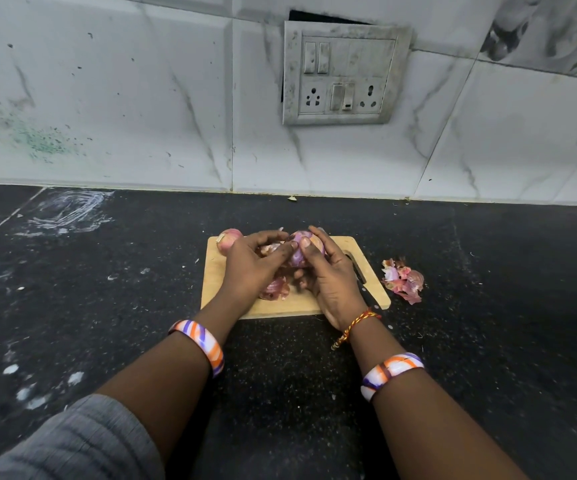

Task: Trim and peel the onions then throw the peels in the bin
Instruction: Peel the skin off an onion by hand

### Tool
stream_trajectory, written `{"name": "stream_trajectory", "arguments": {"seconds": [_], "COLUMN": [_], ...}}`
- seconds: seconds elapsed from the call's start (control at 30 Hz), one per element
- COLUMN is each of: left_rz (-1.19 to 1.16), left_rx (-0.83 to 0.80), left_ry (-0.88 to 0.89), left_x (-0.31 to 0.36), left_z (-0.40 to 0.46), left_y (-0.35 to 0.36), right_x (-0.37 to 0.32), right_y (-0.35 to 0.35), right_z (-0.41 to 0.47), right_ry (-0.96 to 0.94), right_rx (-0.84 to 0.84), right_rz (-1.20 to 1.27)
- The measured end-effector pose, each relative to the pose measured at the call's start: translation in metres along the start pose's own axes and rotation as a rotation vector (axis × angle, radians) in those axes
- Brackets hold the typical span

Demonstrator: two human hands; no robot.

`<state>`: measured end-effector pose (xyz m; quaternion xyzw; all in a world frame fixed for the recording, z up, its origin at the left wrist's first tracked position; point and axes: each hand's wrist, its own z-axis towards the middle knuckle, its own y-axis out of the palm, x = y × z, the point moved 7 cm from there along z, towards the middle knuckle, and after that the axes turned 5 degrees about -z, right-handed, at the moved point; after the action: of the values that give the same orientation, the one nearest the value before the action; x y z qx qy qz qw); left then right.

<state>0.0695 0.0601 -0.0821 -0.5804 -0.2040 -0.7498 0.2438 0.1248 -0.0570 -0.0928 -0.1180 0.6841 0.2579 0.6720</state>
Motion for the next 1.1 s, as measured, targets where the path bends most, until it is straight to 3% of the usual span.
{"name": "stream_trajectory", "arguments": {"seconds": [0.37, 0.77, 0.9, 1.1], "left_rz": [0.137, 0.268, 0.232, 0.051], "left_rx": [0.121, 0.177, 0.216, 0.095], "left_ry": [0.063, 0.131, 0.068, 0.026], "left_x": [0.006, 0.011, 0.005, 0.004], "left_z": [-0.002, -0.004, -0.001, -0.001], "left_y": [-0.009, -0.012, -0.017, -0.006], "right_x": [-0.005, -0.004, -0.002, 0.0], "right_y": [0.006, 0.005, 0.004, 0.003], "right_z": [-0.003, 0.0, 0.0, 0.003], "right_ry": [-0.065, -0.074, -0.071, -0.038], "right_rx": [-0.042, -0.073, -0.078, -0.079], "right_rz": [-0.196, -0.176, -0.085, 0.01]}}
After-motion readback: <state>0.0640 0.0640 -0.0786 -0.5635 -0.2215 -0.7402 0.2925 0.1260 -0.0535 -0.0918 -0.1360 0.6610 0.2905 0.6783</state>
